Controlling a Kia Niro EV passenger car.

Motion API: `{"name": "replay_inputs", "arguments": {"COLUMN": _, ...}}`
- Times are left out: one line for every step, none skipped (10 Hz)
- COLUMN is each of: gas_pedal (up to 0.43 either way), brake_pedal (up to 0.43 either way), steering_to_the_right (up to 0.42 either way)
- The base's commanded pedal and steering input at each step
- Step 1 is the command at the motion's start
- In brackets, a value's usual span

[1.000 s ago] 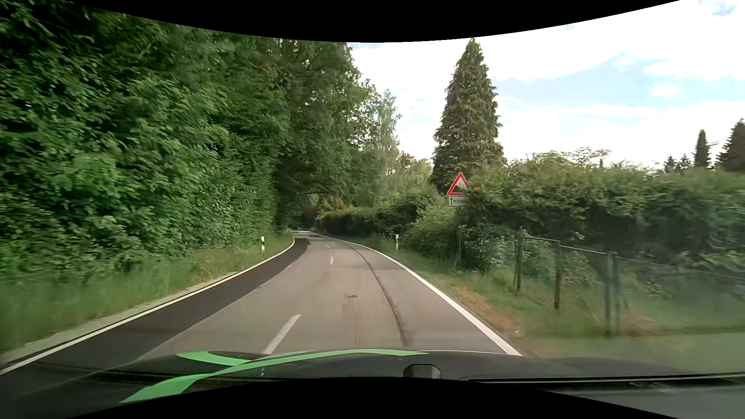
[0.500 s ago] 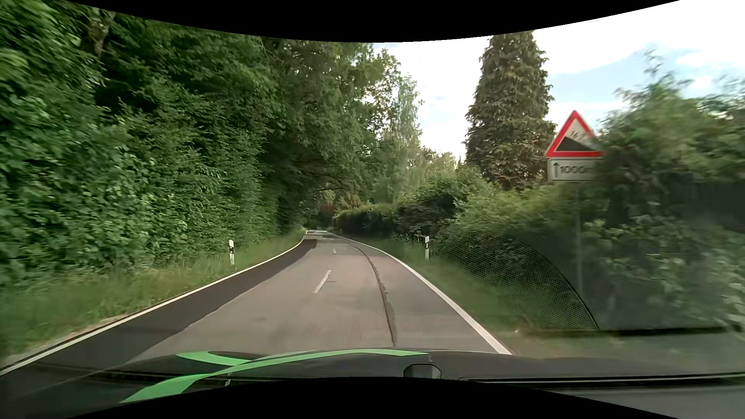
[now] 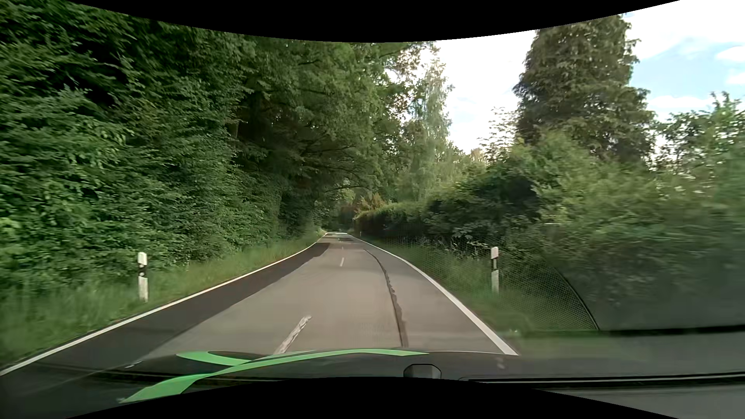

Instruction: Follow the waypoints while adhering to traffic rules and regulations

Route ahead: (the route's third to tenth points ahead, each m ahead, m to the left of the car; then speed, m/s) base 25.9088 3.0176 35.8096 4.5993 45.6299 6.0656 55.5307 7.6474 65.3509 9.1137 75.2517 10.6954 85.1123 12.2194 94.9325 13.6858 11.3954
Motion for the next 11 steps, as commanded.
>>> {"name": "replay_inputs", "arguments": {"gas_pedal": 0.047, "brake_pedal": 0.000, "steering_to_the_right": -0.050}}
{"name": "replay_inputs", "arguments": {"gas_pedal": 0.087, "brake_pedal": 0.000, "steering_to_the_right": -0.048}}
{"name": "replay_inputs", "arguments": {"gas_pedal": 0.087, "brake_pedal": 0.000, "steering_to_the_right": -0.047}}
{"name": "replay_inputs", "arguments": {"gas_pedal": 0.087, "brake_pedal": 0.000, "steering_to_the_right": -0.045}}
{"name": "replay_inputs", "arguments": {"gas_pedal": 0.087, "brake_pedal": 0.000, "steering_to_the_right": -0.043}}
{"name": "replay_inputs", "arguments": {"gas_pedal": 0.087, "brake_pedal": 0.000, "steering_to_the_right": -0.038}}
{"name": "replay_inputs", "arguments": {"gas_pedal": 0.110, "brake_pedal": 0.000, "steering_to_the_right": -0.030}}
{"name": "replay_inputs", "arguments": {"gas_pedal": 0.118, "brake_pedal": 0.000, "steering_to_the_right": -0.025}}
{"name": "replay_inputs", "arguments": {"gas_pedal": 0.118, "brake_pedal": 0.000, "steering_to_the_right": -0.020}}
{"name": "replay_inputs", "arguments": {"gas_pedal": 0.130, "brake_pedal": 0.000, "steering_to_the_right": -0.018}}
{"name": "replay_inputs", "arguments": {"gas_pedal": 0.130, "brake_pedal": 0.000, "steering_to_the_right": -0.018}}
